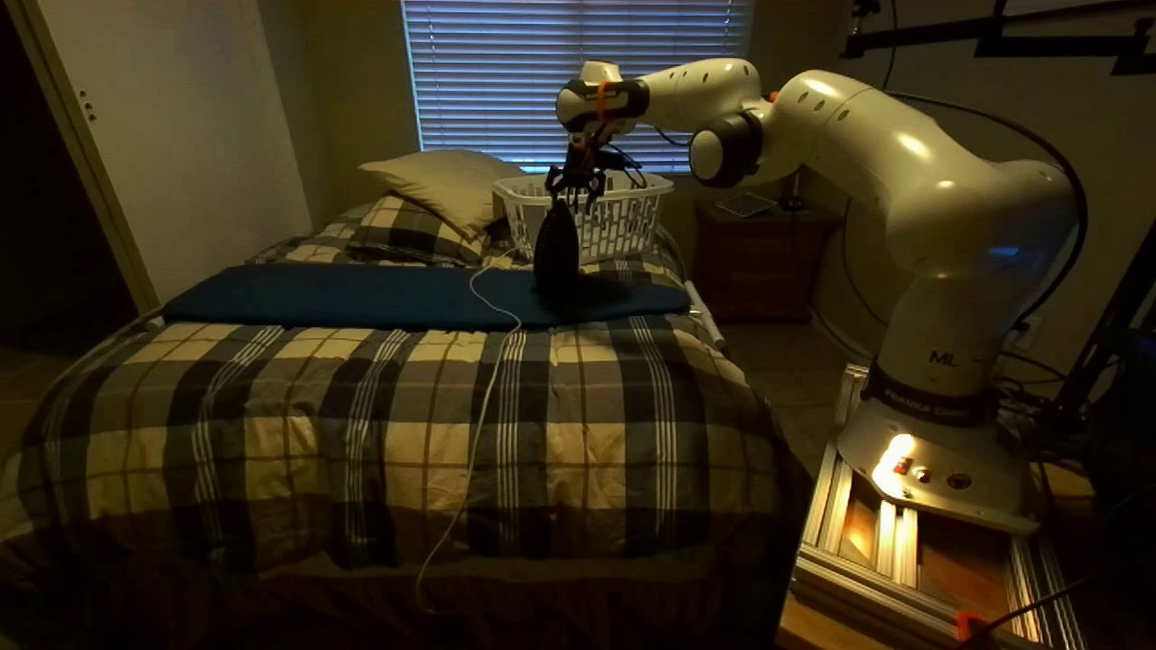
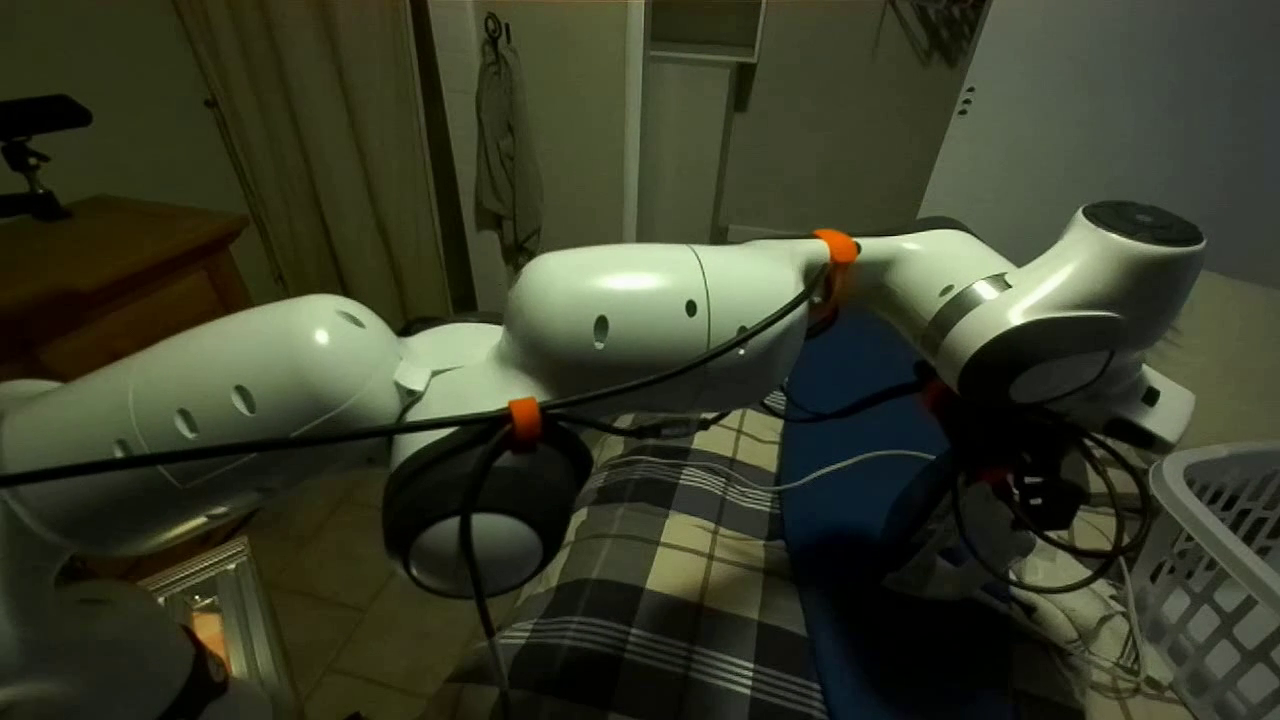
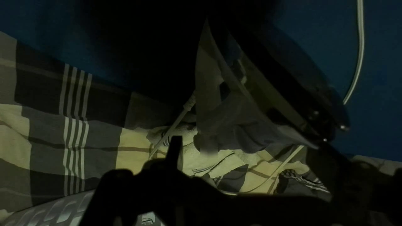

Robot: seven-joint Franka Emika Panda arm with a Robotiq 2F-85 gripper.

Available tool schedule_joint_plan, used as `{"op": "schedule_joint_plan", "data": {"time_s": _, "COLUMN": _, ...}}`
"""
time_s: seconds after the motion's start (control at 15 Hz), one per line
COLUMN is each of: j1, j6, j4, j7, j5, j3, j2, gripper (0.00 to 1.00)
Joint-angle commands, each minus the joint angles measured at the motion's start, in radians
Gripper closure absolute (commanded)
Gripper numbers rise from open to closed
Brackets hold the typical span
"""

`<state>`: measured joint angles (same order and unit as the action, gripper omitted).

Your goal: Drop the iron

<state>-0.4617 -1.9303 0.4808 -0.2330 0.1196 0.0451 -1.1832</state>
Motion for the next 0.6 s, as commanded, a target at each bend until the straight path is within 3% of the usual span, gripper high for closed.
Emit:
{"op": "schedule_joint_plan", "data": {"time_s": 0.0, "j1": -0.014, "j6": 0.043, "j4": -0.110, "j7": -0.025, "j5": 0.031, "j3": -0.019, "j2": -0.068, "gripper": 0.00}}
{"op": "schedule_joint_plan", "data": {"time_s": 0.07, "j1": -0.016, "j6": -0.016, "j4": -0.042, "j7": -0.028, "j5": 0.040, "j3": -0.029, "j2": -0.032, "gripper": 0.00}}
{"op": "schedule_joint_plan", "data": {"time_s": 0.2, "j1": -0.020, "j6": -0.090, "j4": -0.051, "j7": -0.024, "j5": 0.057, "j3": -0.047, "j2": -0.043, "gripper": 0.00}}
{"op": "schedule_joint_plan", "data": {"time_s": 0.53, "j1": -0.014, "j6": -0.115, "j4": -0.041, "j7": -0.049, "j5": 0.046, "j3": -0.033, "j2": -0.049, "gripper": 0.00}}
